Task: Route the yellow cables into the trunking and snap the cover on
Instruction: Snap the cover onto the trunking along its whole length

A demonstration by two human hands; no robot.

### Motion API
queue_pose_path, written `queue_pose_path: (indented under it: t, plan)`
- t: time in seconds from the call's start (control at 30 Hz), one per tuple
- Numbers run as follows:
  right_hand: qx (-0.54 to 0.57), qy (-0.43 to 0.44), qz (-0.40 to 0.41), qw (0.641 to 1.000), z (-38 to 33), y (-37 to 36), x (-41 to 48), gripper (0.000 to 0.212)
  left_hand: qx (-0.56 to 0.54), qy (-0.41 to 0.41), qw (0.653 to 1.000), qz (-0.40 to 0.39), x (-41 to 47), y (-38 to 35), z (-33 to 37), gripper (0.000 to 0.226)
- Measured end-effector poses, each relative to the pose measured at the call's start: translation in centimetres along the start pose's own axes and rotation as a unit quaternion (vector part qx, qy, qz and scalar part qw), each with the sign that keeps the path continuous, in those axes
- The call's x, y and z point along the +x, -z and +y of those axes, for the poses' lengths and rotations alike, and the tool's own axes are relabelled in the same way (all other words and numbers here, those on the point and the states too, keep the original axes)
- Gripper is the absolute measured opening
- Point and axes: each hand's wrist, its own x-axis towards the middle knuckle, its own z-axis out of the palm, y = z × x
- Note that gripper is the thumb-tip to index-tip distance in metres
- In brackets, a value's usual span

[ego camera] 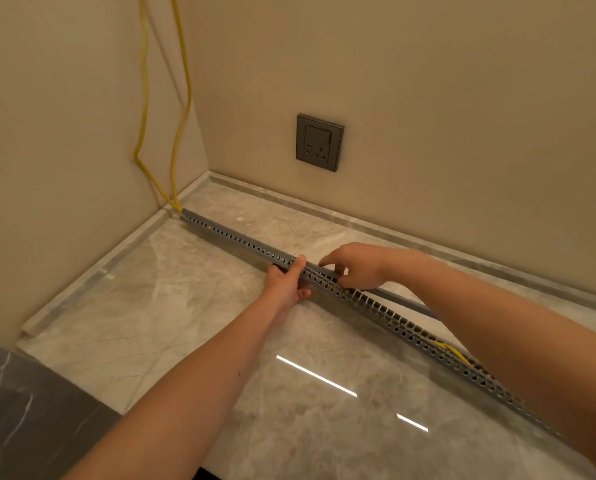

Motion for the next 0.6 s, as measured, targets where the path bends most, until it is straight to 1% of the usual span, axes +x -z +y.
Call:
queue_pose_path:
  t: [0.07, 0.13, 0.2, 0.3, 0.37, 0.5, 0.53, 0.6]
  plan:
    - [-0.012, 0.017, 0.066, 0.998, -0.2, -1.3, -0.5, 0.038, -0.023, 0.001, 1.000, -0.008, 0.2, 0.1, 0.3, 0.035]
    - [-0.052, 0.008, 0.127, 0.990, -0.4, -2.8, -0.7, 0.034, -0.048, 0.004, 0.999, -0.014, 0.2, 0.0, 0.7, 0.034]
    - [-0.088, -0.007, 0.171, 0.981, -0.5, -3.8, -0.7, 0.037, -0.064, 0.006, 0.998, -0.013, 0.3, -0.3, 0.9, 0.034]
    - [-0.102, -0.014, 0.202, 0.974, -0.5, -4.6, -0.5, 0.042, -0.071, -0.005, 0.997, -0.003, 0.4, -0.4, 0.5, 0.035]
    - [-0.104, -0.014, 0.216, 0.971, -0.5, -4.7, -0.3, 0.038, -0.068, -0.017, 0.998, 0.003, 0.6, -0.3, 0.2, 0.034]
    - [-0.101, -0.020, 0.236, 0.966, -0.4, -4.4, 0.4, 0.021, -0.041, -0.040, 0.998, 0.017, 1.0, -0.2, -0.3, 0.033]
    - [-0.101, -0.024, 0.236, 0.966, -0.3, -4.4, 0.5, 0.019, -0.029, -0.044, 0.998, 0.021, 1.1, -0.2, -0.5, 0.035]
    - [-0.099, -0.028, 0.238, 0.966, -0.2, -4.3, 0.7, 0.023, -0.005, -0.051, 0.998, 0.026, 1.2, -0.3, -0.7, 0.036]
